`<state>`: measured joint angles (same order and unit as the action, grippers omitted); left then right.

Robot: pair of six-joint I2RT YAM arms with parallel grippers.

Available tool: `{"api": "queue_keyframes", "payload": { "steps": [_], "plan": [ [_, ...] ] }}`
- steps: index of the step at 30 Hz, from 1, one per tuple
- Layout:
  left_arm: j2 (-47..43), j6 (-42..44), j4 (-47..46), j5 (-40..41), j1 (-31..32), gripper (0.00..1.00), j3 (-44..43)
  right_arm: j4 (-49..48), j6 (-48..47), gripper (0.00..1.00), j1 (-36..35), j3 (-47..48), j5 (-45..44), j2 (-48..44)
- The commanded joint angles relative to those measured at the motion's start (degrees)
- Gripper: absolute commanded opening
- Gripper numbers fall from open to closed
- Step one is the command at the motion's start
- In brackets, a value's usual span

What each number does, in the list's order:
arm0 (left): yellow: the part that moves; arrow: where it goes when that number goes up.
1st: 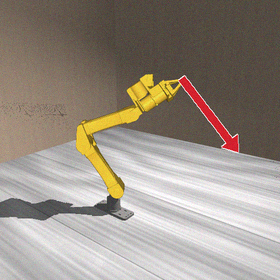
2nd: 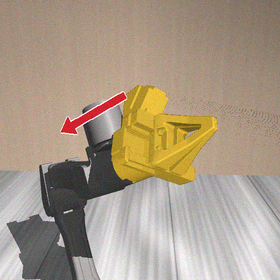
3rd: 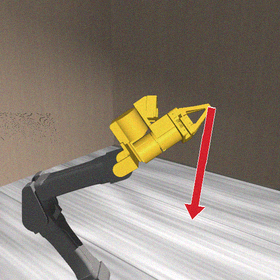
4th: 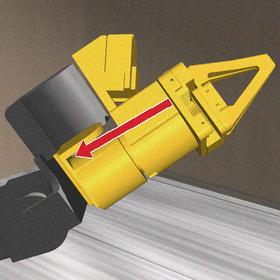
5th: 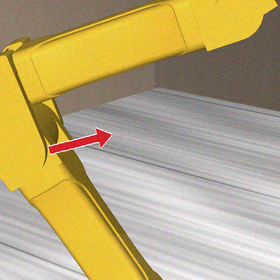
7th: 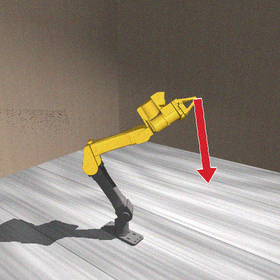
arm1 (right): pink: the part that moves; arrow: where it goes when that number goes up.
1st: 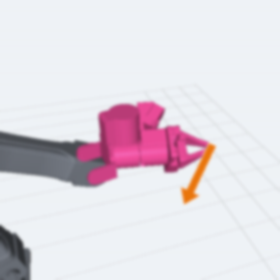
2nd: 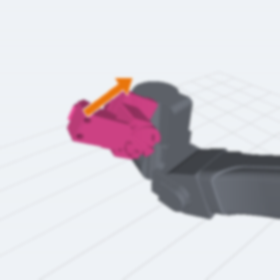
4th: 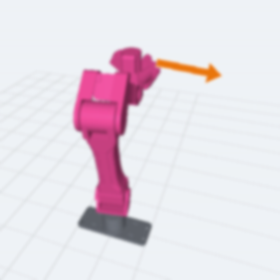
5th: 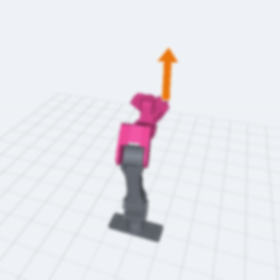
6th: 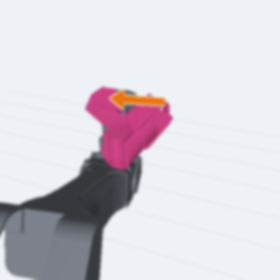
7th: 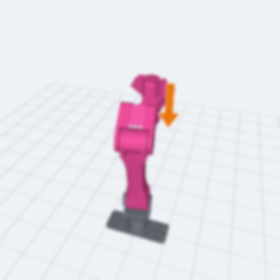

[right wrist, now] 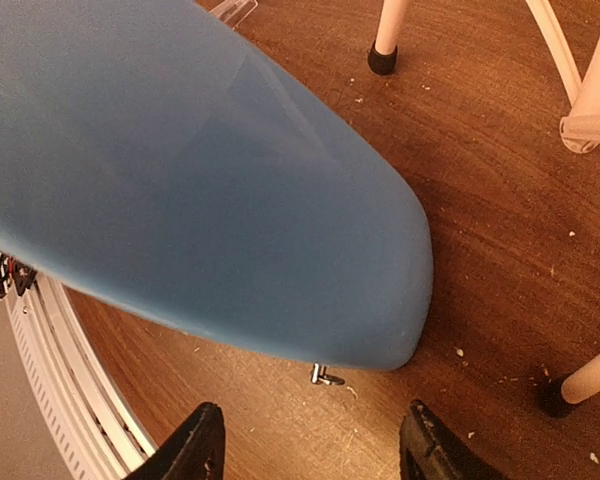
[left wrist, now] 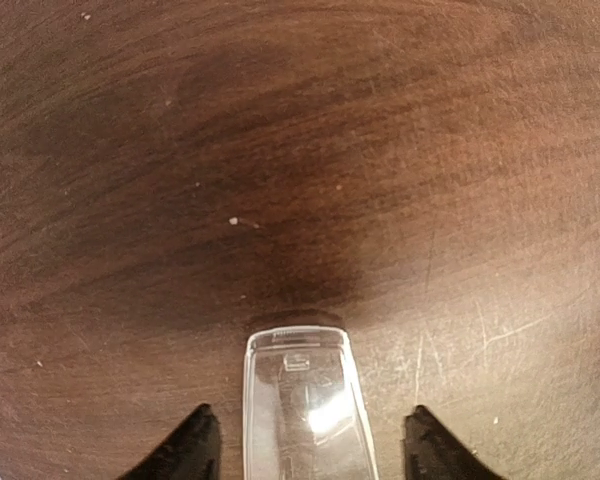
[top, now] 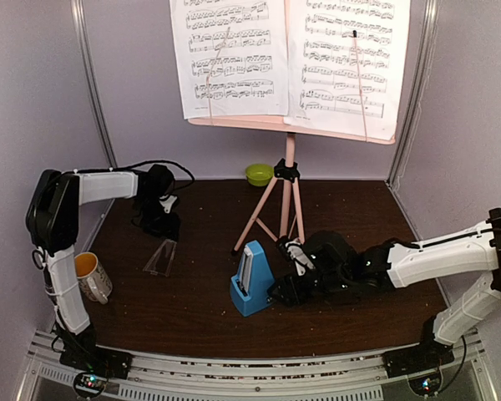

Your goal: Set up the instrument practice props

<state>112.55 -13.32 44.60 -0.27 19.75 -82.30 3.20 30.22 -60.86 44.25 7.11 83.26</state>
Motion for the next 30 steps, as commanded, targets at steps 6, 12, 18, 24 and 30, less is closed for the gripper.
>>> {"api": "queue_keyframes", "payload": {
  "steps": [6, 12, 18, 24, 30],
  "plan": [
    [-9.9, -0.5, -4.2, -2.8, -0.2, 0.73, 6.6, 0.0, 1.4, 0.5, -0.2, 3.5, -5.3, 2.9],
    [-21.1, -0.2, -14.4, -10.9, 0.1, 0.71, 18.1, 0.4, 1.7, 0.41, 0.1, 4.9, -9.7, 4.1],
    [-30.9, -0.6, -28.2, -20.4, 3.0, 0.67, 30.6, 1.2, 0.9, 0.36, 1.5, 7.3, -12.4, 6.4],
    [-29.2, -0.3, -33.1, -21.9, 9.8, 0.57, 32.6, 1.8, 0.0, 0.34, 2.6, 8.0, -13.9, 7.1],
    [-23.8, -2.7, -37.4, -23.3, 14.8, 0.49, 31.7, 1.0, -0.2, 0.33, 2.9, 10.0, -13.3, 8.9]
  ]
}}
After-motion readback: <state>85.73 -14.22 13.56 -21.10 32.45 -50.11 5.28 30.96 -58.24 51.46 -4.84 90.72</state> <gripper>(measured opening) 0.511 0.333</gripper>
